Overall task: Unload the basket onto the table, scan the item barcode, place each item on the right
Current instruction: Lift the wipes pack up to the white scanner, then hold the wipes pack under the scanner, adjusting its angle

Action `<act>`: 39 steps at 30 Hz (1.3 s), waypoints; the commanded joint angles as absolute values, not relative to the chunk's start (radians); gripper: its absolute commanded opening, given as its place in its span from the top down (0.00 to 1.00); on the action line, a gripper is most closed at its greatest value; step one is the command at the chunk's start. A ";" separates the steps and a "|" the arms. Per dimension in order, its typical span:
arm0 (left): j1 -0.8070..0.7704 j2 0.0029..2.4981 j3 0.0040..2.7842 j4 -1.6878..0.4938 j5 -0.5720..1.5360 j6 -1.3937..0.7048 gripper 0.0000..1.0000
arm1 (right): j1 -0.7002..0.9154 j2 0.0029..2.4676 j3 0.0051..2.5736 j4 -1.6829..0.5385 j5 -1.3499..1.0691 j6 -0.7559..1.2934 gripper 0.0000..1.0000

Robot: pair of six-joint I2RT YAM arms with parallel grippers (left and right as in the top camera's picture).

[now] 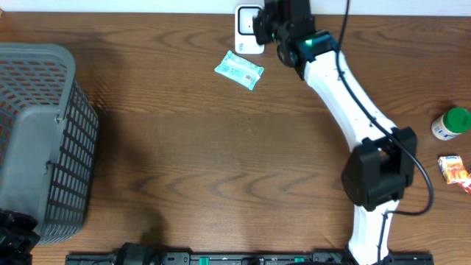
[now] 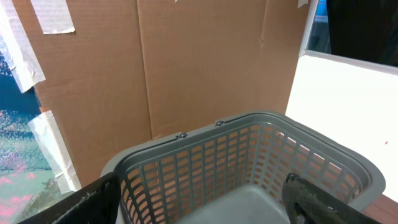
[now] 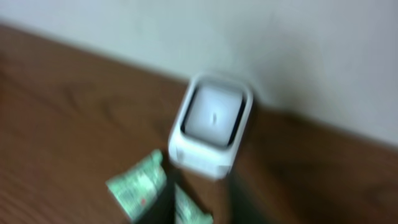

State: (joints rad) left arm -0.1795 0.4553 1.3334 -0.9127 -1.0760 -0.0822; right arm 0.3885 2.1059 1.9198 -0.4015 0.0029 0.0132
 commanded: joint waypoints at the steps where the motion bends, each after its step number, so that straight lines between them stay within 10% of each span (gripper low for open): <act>1: -0.175 0.448 1.330 -0.912 -1.086 -0.088 0.17 | 0.395 2.140 1.920 -0.459 -0.047 -0.016 0.42; 7: -0.175 0.448 1.330 -0.912 -1.086 -0.088 0.17 | 0.413 2.169 1.918 -0.532 -0.110 -0.053 0.27; 39: -0.175 0.448 1.330 -0.912 -1.086 -0.088 0.17 | 0.638 2.521 1.919 -0.287 0.430 -0.293 0.27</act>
State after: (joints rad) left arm -0.1795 0.4553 1.3334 -0.9134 -1.0760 -0.0822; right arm 0.6445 2.4798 1.9182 -0.2806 0.4114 -0.2756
